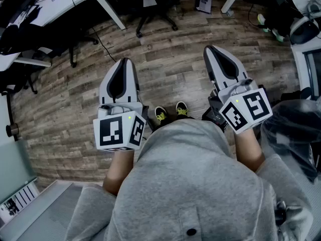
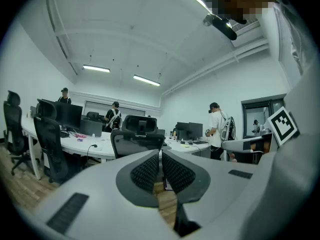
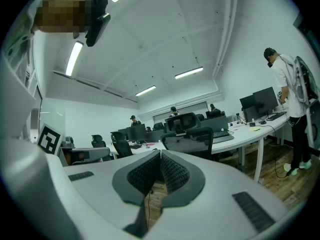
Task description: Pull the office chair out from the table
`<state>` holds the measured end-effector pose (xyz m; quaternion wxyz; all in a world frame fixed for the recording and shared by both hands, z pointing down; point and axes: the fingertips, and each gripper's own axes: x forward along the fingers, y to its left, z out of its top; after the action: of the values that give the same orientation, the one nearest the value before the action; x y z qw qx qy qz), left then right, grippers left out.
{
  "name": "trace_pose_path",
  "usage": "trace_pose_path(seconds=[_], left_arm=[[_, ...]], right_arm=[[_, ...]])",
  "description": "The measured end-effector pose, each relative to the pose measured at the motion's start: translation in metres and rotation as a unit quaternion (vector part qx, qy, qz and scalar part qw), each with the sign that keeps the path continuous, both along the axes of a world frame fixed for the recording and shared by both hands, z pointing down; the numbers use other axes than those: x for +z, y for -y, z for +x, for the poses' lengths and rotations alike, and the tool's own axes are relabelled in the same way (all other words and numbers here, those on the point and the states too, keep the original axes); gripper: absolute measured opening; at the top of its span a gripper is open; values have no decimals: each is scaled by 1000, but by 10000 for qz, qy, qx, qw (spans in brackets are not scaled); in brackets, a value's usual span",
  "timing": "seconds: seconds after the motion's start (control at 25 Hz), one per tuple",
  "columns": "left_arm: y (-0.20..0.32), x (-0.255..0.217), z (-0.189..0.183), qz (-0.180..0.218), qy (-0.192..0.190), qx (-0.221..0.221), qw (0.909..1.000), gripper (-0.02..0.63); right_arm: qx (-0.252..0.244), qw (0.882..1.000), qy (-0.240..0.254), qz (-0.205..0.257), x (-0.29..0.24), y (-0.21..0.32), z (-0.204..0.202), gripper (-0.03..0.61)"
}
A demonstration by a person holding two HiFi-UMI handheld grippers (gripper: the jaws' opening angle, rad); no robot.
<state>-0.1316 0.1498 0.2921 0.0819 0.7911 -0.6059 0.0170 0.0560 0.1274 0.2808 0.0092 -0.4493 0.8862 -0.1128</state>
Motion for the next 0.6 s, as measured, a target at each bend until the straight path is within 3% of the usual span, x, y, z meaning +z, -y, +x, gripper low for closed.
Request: trace_pose_path(seconds=[0.6], left_arm=[[7,-6,31,-18,50,-16,10000,29]], right_arm=[[127,9999,70,74,0,0,37,28]])
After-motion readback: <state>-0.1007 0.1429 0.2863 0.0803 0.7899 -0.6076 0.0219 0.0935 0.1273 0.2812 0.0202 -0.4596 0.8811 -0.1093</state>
